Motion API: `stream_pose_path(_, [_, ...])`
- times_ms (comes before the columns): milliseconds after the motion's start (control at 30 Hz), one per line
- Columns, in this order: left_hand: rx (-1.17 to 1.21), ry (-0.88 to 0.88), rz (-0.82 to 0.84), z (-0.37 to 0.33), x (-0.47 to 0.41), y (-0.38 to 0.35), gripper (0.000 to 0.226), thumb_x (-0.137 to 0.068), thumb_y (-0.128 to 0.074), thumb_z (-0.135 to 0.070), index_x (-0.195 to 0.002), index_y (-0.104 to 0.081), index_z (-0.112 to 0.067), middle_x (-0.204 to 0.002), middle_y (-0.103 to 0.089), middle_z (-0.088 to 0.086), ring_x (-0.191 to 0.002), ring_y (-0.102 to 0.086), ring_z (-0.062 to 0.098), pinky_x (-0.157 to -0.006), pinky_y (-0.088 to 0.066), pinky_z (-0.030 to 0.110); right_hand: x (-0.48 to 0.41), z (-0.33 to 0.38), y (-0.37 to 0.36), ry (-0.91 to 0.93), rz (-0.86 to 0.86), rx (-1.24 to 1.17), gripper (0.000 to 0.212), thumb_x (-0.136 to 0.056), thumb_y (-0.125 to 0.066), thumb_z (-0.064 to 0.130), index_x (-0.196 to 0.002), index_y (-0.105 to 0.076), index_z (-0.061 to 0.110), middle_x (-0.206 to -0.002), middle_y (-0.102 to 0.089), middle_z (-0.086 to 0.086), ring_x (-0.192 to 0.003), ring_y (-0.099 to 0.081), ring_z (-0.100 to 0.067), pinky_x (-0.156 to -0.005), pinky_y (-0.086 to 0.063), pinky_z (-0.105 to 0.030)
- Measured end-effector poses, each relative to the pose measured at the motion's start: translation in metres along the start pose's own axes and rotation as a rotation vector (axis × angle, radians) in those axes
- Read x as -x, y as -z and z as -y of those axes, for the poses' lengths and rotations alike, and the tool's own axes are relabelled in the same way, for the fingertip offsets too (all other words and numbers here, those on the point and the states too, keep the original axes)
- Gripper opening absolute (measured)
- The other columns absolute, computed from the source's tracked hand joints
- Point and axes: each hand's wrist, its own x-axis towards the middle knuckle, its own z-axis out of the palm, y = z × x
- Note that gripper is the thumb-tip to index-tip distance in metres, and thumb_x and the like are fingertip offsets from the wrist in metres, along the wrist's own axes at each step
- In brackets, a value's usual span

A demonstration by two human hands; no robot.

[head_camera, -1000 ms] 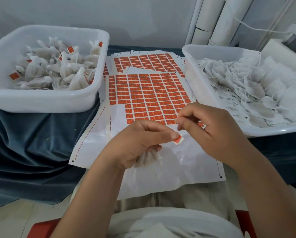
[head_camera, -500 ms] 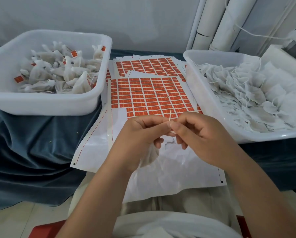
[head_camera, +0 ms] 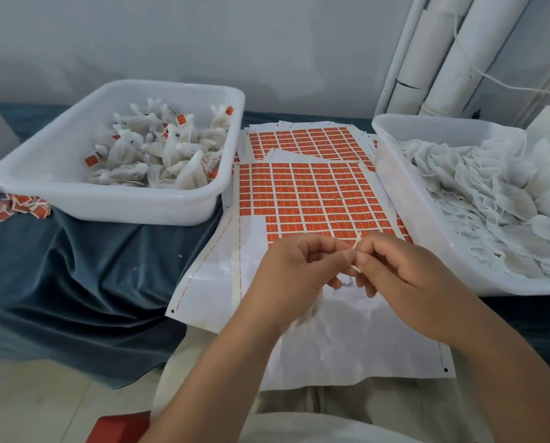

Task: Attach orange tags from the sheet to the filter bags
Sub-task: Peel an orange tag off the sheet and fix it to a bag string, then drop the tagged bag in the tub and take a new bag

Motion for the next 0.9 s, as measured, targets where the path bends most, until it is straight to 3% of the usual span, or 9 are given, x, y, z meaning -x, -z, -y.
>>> stream_pose_path(133, [-0.129, -0.137, -0.184, -0.01, 0.001, 0.007, 0.011, -0.101, -0.067, -0.033, -0.094, -0.075, -0.03, -0.08, -0.075, -0.018, -0.071, -0.071, 0.001, -0.063, -0.053, 0.012, 0.0, 0.0, 0.003, 0.0, -0.006, -0.097, 0.024, -0.106, -0.048, 0.028, -0.101, -0.066, 0.043, -0.092, -0.073, 0.01, -0.085, -0.07, -0.011, -0.069, -0.05, -0.021])
stream_pose_path(200, [-0.106, -0.217, -0.311, -0.023, -0.003, 0.026, 0.011, -0.101, -0.065, -0.033, -0.095, -0.073, -0.029, -0.077, -0.073, -0.017, -0.064, -0.066, -0.002, -0.058, -0.05, 0.011, 0.0, 0.003, 0.005, 0.009, -0.06, -0.124, 0.018, -0.101, -0.049, 0.045, -0.106, -0.066, 0.046, -0.094, -0.074, 0.014, -0.085, -0.071, -0.009, -0.068, -0.053, -0.016])
stream_pose_path(267, [-0.039, -0.27, -0.431, -0.04, -0.011, 0.051, 0.011, -0.101, -0.066, -0.031, -0.095, -0.072, -0.025, -0.071, -0.071, -0.017, -0.059, -0.062, -0.005, -0.056, -0.049, 0.011, 0.0, 0.005, 0.006, 0.017, -0.082, -0.116, 0.031, -0.09, -0.044, 0.061, -0.107, -0.066, 0.046, -0.093, -0.074, 0.016, -0.086, -0.071, -0.006, -0.068, -0.052, -0.015])
stream_pose_path(433, [-0.026, -0.414, -0.688, -0.085, -0.04, 0.127, 0.014, -0.095, -0.07, -0.029, -0.082, -0.074, -0.028, -0.069, -0.072, -0.016, -0.057, -0.058, -0.004, -0.06, -0.049, 0.014, 0.0, 0.008, 0.002, 0.007, -0.002, -0.045, 0.037, -0.085, -0.042, 0.068, -0.103, -0.068, 0.047, -0.093, -0.072, 0.024, -0.091, -0.069, 0.0, -0.074, -0.05, -0.021])
stream_pose_path(600, [0.023, -0.361, -0.615, -0.111, -0.099, 0.188, 0.014, -0.09, -0.074, -0.022, -0.076, -0.077, -0.02, -0.07, -0.074, -0.005, -0.058, -0.063, 0.008, -0.06, -0.051, 0.021, 0.0, 0.008, -0.002, 0.004, 0.022, 0.012, 0.034, -0.09, -0.042, 0.065, -0.099, -0.068, 0.046, -0.092, -0.071, 0.03, -0.093, -0.068, 0.003, -0.075, -0.048, -0.019])
stream_pose_path(700, [-0.08, -0.289, -0.605, -0.116, -0.14, 0.205, 0.018, -0.089, -0.073, -0.02, -0.072, -0.075, -0.021, -0.072, -0.074, -0.002, -0.07, -0.072, 0.013, -0.062, -0.048, 0.024, -0.001, 0.005, -0.004, 0.007, 0.05, 0.043, 0.023, -0.094, -0.047, 0.057, -0.097, -0.067, 0.046, -0.093, -0.07, 0.031, -0.093, -0.067, 0.005, -0.072, -0.048, -0.017])
stream_pose_path(767, [-0.201, -0.215, -0.57, -0.11, -0.16, 0.214, 0.016, -0.089, -0.074, -0.02, -0.073, -0.075, -0.019, -0.077, -0.075, 0.003, -0.075, -0.069, 0.018, -0.063, -0.048, 0.027, -0.001, 0.004, -0.004, 0.019, 0.058, 0.063, 0.02, -0.094, -0.048, 0.055, -0.095, -0.066, 0.047, -0.094, -0.07, 0.032, -0.094, -0.067, 0.006, -0.07, -0.05, -0.014])
stream_pose_path(833, [-0.469, -0.065, -0.448, -0.098, -0.17, 0.218, 0.011, -0.09, -0.077, -0.021, -0.084, -0.078, -0.012, -0.085, -0.077, 0.006, -0.074, -0.067, 0.021, -0.069, -0.053, 0.03, -0.001, 0.002, -0.003, 0.024, 0.059, 0.071, 0.017, -0.095, -0.051, 0.052, -0.094, -0.067, 0.047, -0.094, -0.07, 0.033, -0.094, -0.067, 0.006, -0.074, -0.049, -0.009])
stream_pose_path(900, [-0.685, 0.113, -0.324, -0.084, -0.172, 0.217, 0.01, -0.091, -0.079, -0.022, -0.096, -0.079, -0.013, -0.088, -0.081, -0.001, -0.074, -0.076, 0.011, -0.076, -0.059, 0.029, -0.001, 0.0, -0.002, 0.019, 0.061, 0.078, 0.016, -0.096, -0.052, 0.05, -0.095, -0.067, 0.046, -0.094, -0.07, 0.033, -0.093, -0.067, 0.006, -0.074, -0.047, -0.006])
